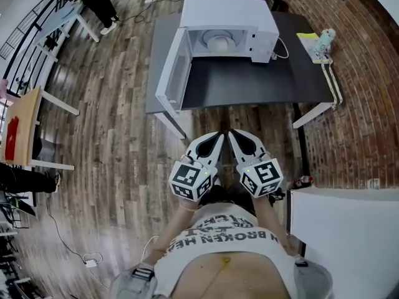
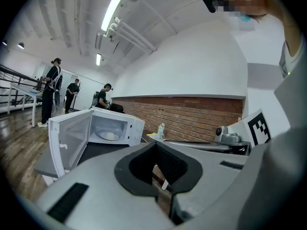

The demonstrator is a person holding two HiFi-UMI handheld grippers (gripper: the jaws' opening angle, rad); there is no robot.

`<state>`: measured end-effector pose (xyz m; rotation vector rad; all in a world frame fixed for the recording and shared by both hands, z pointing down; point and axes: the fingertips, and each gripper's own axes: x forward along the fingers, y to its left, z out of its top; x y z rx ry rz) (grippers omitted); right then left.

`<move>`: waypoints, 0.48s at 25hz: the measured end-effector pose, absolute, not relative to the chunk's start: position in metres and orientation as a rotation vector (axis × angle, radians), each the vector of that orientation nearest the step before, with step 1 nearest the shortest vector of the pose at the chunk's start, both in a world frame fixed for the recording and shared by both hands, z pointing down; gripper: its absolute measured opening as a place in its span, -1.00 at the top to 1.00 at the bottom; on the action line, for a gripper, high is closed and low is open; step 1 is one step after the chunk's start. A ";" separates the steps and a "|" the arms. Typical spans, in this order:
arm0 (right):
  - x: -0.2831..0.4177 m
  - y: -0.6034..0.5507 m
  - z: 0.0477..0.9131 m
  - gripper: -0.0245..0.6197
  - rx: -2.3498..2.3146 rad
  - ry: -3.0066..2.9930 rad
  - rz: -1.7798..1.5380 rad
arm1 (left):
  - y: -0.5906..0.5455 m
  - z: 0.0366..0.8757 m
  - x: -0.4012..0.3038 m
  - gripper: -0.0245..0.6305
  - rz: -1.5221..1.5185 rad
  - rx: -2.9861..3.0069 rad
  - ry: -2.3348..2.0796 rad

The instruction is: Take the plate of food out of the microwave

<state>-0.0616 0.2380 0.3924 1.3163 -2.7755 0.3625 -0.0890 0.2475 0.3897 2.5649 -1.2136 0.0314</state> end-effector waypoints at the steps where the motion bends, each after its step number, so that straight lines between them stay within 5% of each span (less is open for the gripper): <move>1: -0.065 0.237 0.393 0.90 1.316 -2.774 0.370 | 0.246 0.390 -0.093 0.91 0.031 2.561 -1.216; 12: -0.066 0.210 0.405 0.90 1.330 -2.747 0.425 | 0.218 0.398 -0.088 0.91 0.029 2.537 -1.181</move>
